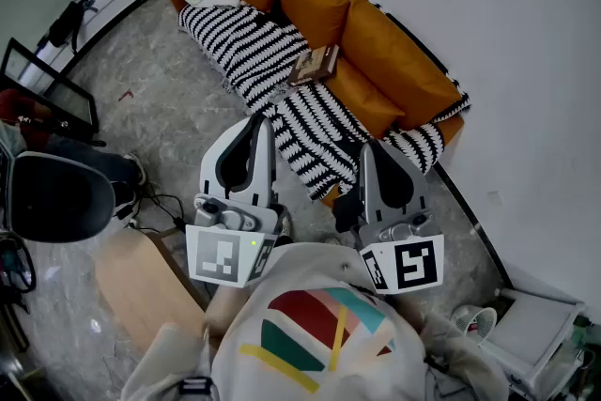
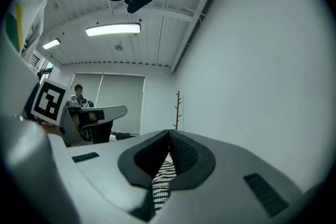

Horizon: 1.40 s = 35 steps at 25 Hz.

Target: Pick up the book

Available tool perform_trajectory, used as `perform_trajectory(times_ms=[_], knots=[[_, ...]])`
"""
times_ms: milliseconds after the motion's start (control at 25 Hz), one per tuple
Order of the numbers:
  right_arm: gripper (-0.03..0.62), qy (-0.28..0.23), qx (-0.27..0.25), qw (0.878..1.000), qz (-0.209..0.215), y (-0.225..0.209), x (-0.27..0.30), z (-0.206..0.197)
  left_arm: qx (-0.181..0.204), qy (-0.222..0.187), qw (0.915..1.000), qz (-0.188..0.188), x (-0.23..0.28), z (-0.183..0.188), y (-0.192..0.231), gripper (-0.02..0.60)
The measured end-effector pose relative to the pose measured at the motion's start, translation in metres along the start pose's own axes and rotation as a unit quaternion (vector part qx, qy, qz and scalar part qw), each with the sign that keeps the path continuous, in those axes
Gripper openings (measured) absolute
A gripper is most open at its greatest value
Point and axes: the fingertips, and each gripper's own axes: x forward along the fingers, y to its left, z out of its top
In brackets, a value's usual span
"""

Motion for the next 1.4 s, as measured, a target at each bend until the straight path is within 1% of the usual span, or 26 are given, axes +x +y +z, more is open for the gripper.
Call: perform_trajectory(times_ms=[280,560,760,840,1000,1240,1400], knots=[[0.012,0.002,0.003,1.000,-0.005,-0.004,0.001,-0.002,0.001,0.002,1.0000,0.003,0.000,-0.002,0.002,0.017],[0.012,-0.012,0.024,1.000,-0.015,-0.009,-0.003,-0.003,0.001,0.002,1.0000,-0.003,-0.001,-0.004,0.001,0.017],[0.012,-0.015,0.026,0.999,-0.020,-0.009,-0.004,-0.009,-0.001,0.003,1.0000,-0.008,-0.002,-0.010,0.003,0.017],[0.012,-0.012,0.029,0.999,-0.020,-0.007,0.012,-0.011,-0.003,0.009,0.9999,-0.009,0.006,-0.015,0.017,0.017],[0.012,-0.001,0.031,0.999,-0.023,0.005,0.056,-0.011,-0.005,0.017,0.9998,-0.011,0.026,-0.016,0.057,0.017],[0.012,0.007,0.037,0.999,-0.015,0.043,0.084,-0.019,-0.012,0.020,0.9997,-0.003,0.016,-0.017,0.108,0.017],[0.012,0.021,0.033,0.999,-0.025,0.059,0.098,-0.026,-0.021,0.018,0.9996,0.007,0.013,-0.023,0.143,0.017]])
